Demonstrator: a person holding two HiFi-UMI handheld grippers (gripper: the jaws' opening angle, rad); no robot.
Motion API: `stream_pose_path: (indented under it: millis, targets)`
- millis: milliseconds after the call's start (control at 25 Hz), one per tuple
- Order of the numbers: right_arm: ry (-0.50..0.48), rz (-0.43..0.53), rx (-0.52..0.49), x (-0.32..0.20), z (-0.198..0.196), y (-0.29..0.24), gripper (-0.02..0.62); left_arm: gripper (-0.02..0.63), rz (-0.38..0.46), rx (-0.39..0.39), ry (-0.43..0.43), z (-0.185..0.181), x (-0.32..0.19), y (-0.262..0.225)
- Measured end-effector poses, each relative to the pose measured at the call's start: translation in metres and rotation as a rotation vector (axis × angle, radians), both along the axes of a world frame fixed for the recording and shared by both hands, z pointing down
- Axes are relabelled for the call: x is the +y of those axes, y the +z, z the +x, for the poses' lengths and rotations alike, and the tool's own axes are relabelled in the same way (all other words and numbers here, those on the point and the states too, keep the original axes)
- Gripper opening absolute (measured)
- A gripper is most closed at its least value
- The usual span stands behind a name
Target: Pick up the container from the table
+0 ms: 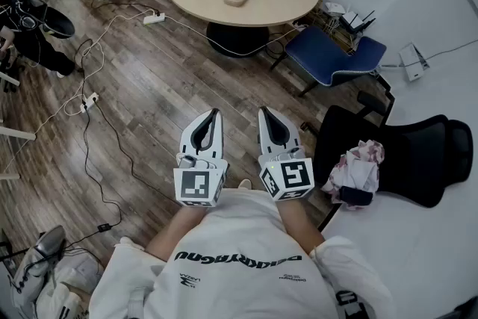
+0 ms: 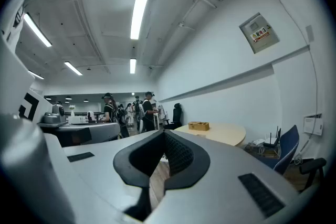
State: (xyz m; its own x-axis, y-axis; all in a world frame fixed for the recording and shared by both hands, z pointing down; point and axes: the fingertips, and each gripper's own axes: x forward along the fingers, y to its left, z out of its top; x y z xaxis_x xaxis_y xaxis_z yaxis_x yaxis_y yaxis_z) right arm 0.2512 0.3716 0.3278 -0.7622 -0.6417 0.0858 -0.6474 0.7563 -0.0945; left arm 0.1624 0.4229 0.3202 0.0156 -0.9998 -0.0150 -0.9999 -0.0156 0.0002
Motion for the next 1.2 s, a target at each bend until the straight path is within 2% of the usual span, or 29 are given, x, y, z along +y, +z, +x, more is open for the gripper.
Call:
stream_pose_path:
  millis: [320,680,840,1000,1200]
  targets:
    - [0.011,-0.02,-0.031,0.002,-0.025,0.003,0.032,0.015,0.011,0.018,0.016,-0.028,0.002,0.004]
    - [0.053,-0.007,-0.012,0.006,-0.065,0.01,0.032,0.015,0.013,0.043,0.025,-0.078,0.008,0.011]
    - [0.057,-0.001,0.0,0.007,-0.079,0.012,0.032,0.015,0.008,0.048,0.032,-0.09,0.005,0.014]
    - [0.064,0.011,0.005,-0.008,-0.092,0.014,0.032,0.015,0.017,0.052,0.034,-0.101,-0.008,0.021]
    - [0.079,-0.022,-0.012,-0.05,-0.116,0.025,0.032,0.015,0.024,0.053,0.041,-0.127,-0.047,0.025]
